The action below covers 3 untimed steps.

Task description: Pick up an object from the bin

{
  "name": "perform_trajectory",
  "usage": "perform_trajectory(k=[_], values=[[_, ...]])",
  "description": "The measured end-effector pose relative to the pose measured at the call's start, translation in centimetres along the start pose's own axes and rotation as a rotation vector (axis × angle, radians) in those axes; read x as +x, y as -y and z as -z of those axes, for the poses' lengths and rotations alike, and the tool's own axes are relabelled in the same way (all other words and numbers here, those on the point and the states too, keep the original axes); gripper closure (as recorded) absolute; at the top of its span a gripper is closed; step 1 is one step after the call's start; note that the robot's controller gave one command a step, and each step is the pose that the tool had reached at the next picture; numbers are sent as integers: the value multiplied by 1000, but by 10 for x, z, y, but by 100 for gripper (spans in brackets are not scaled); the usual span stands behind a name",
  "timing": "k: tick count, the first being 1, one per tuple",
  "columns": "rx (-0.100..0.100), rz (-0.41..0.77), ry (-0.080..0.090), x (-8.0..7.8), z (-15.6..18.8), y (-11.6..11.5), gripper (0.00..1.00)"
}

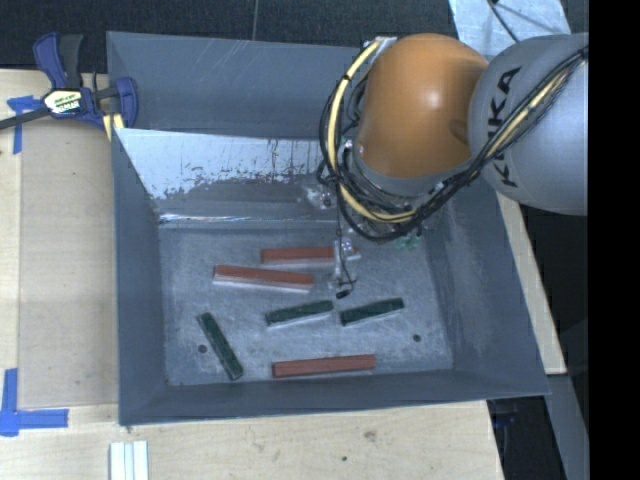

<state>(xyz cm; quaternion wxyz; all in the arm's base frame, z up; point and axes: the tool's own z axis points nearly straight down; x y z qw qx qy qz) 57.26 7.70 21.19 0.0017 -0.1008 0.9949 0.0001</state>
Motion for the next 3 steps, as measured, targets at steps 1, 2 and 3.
perform_trajectory(k=[1, 2, 3], values=[[0, 80, -6, -42, -145, 10, 0], [-1, 78, 5, -45, -137, 10, 100], [4, 401, 4, 24, 5, 92, 100]])
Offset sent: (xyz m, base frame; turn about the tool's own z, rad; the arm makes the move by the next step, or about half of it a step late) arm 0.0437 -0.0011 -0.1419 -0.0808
